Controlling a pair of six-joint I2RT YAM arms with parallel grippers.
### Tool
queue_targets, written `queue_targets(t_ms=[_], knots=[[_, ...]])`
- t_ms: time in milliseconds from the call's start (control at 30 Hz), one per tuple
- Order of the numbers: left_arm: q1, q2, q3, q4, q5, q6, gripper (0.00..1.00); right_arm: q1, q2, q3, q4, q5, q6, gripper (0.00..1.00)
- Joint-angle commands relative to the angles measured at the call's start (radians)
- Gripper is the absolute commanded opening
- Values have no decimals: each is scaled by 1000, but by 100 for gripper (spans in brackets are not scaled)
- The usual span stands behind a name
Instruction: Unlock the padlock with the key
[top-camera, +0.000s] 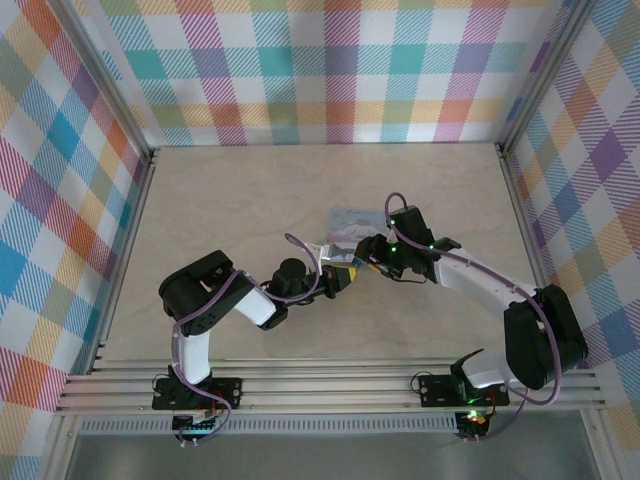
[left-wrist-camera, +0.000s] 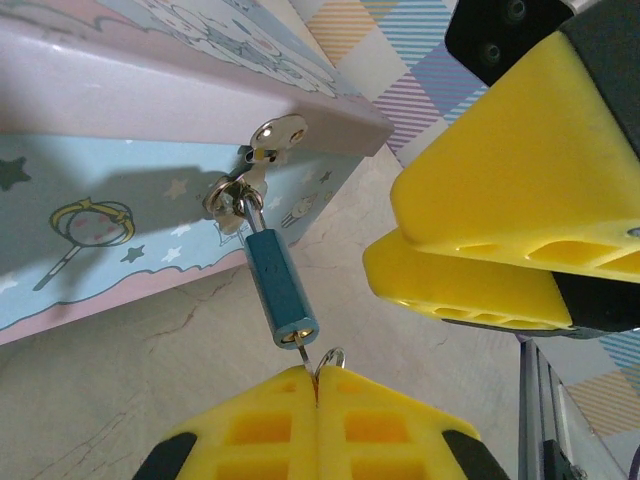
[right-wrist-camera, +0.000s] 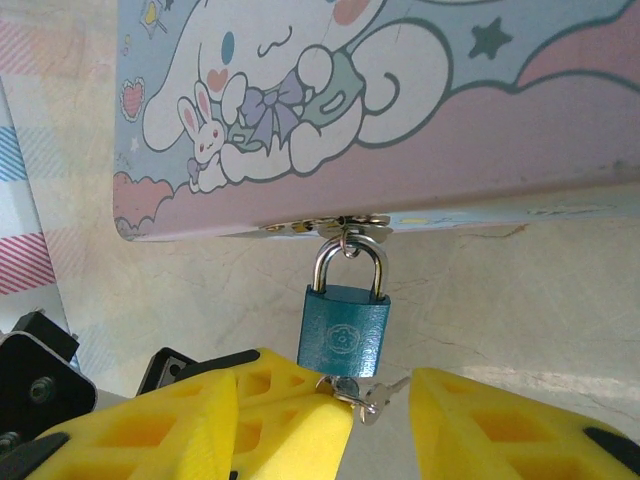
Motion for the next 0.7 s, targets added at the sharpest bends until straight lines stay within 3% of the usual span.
queue_targets(t_ms=[0,667], knots=[[6,5,25,79,24,-5,0,14,18,-4,40,25,17,49],[6,43,19,92,30,15,0,35,139,7,62,0,46,52]])
